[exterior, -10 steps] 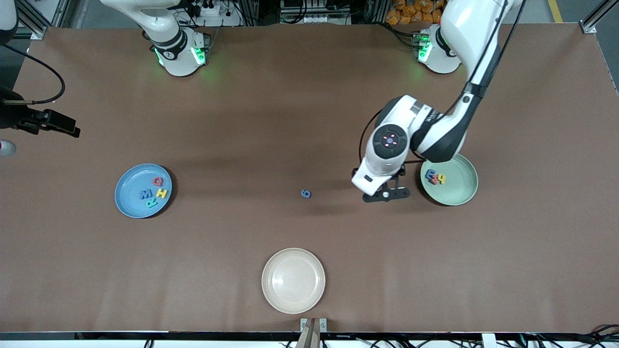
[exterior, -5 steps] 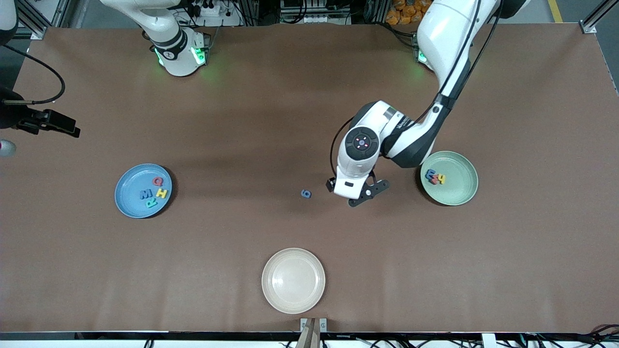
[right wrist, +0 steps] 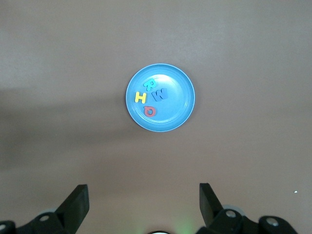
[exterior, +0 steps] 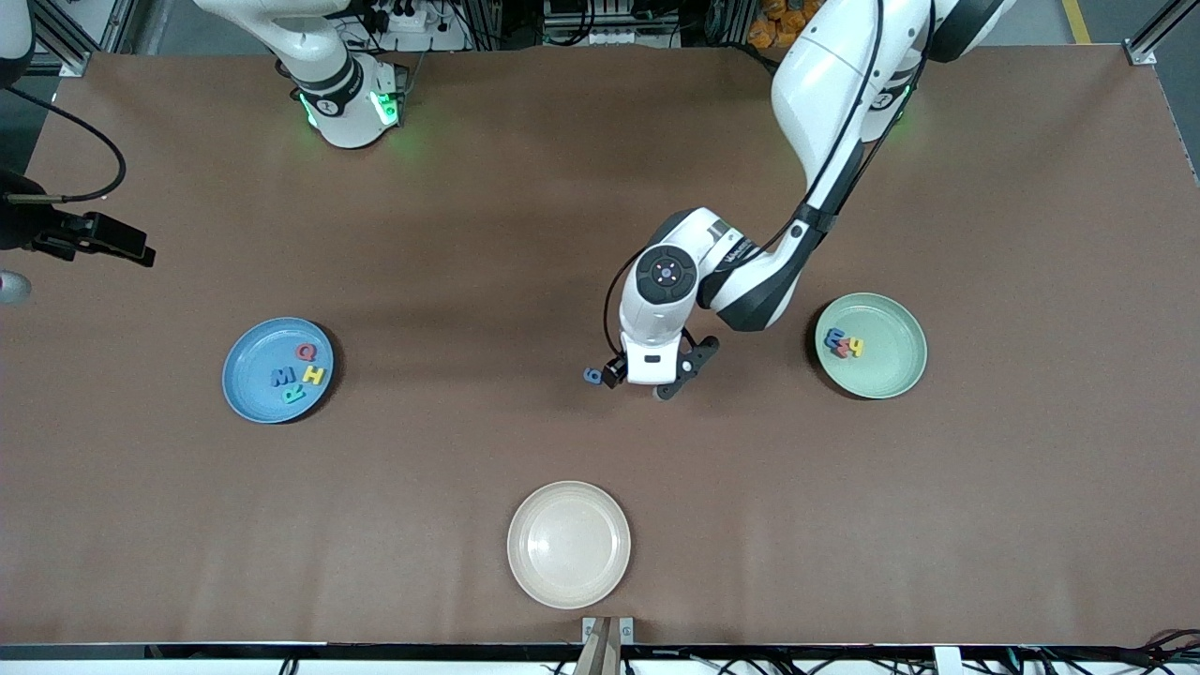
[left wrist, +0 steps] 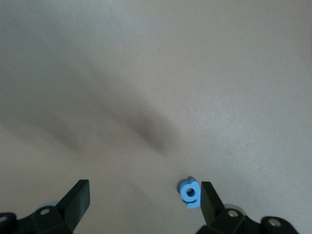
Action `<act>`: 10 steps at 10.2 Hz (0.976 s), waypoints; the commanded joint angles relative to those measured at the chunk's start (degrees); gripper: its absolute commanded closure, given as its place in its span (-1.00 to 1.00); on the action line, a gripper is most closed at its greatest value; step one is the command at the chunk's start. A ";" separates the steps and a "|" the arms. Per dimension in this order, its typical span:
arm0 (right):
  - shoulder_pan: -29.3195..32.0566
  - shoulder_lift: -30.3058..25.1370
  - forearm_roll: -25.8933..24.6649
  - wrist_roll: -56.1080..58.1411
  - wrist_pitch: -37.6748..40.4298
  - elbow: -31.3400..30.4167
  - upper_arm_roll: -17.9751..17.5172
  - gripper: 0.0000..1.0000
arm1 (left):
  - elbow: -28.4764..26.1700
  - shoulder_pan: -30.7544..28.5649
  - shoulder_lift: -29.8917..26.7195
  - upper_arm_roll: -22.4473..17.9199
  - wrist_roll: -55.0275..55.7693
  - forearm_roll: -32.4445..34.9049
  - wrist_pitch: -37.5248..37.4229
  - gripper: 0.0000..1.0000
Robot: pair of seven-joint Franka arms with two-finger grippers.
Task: Sort uppercase to blue plate, lowercase to green plate
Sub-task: 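Move the left gripper back to the blue g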
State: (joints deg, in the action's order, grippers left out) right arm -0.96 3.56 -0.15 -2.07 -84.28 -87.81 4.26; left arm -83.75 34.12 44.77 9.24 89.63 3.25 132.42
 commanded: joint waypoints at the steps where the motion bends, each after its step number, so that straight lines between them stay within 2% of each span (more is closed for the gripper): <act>1: 0.43 -1.02 0.41 -0.57 0.17 -0.78 -0.39 -1.00 | 2.36 2.08 2.68 -0.98 3.62 -0.71 3.36 -1.00; 3: 0.52 -1.02 0.41 -0.57 0.17 -0.78 -0.39 -1.00 | 6.03 3.22 5.57 -1.59 3.71 -0.62 3.63 -1.00; 5: 0.52 -1.02 0.41 -0.57 0.17 -0.78 -0.39 -1.00 | 8.68 6.38 8.30 -4.66 3.71 -0.70 3.98 -1.00; 10: 0.43 -0.93 0.41 -0.57 0.17 -0.78 -0.39 -1.00 | 8.60 8.06 9.19 -5.90 8.11 -0.53 4.16 -1.00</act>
State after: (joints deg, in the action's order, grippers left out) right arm -0.95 3.56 -0.15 -2.07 -84.26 -87.81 4.26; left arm -76.83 41.37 53.14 4.41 96.78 3.25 136.60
